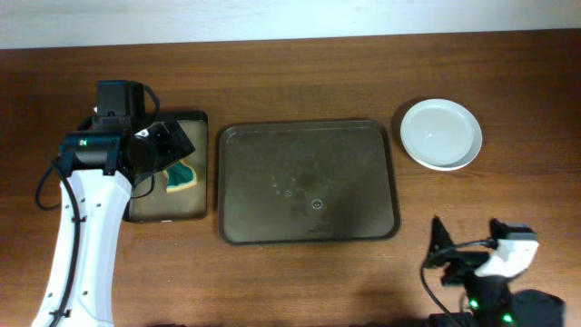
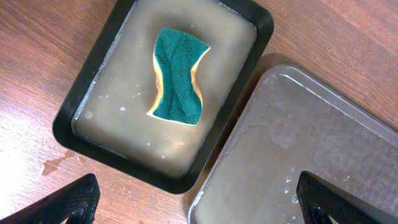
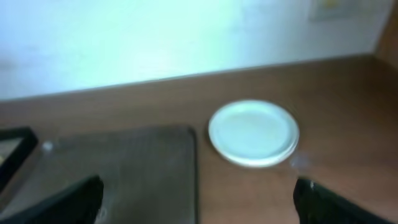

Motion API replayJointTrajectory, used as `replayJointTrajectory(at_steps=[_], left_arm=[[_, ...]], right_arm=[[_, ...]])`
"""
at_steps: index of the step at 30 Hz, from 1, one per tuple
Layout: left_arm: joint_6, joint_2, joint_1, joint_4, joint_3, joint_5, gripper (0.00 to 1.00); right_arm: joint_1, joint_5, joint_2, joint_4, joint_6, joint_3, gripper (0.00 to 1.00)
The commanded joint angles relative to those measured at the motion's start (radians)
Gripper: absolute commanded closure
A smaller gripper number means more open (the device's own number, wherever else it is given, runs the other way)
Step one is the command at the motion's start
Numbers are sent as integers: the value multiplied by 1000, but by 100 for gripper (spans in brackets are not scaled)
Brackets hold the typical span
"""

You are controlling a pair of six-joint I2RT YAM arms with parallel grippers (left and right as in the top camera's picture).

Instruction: Clean dirty plates on tray and stack at the side

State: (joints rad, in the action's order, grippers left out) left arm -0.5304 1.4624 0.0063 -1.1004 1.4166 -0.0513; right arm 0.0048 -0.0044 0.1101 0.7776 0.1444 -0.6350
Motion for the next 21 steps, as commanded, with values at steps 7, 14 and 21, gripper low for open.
replayJointTrajectory(at_steps=[7, 14, 21], left_arm=[[9, -4, 3, -1, 8, 7, 1], [9, -4, 3, -1, 8, 7, 1], [9, -4, 3, -1, 8, 7, 1]], right_arm=[[-13, -61, -106, -363, -20, 301, 2], [-13, -41, -106, -524, -40, 448, 2], [-13, -56, -106, -686, -40, 595, 2]])
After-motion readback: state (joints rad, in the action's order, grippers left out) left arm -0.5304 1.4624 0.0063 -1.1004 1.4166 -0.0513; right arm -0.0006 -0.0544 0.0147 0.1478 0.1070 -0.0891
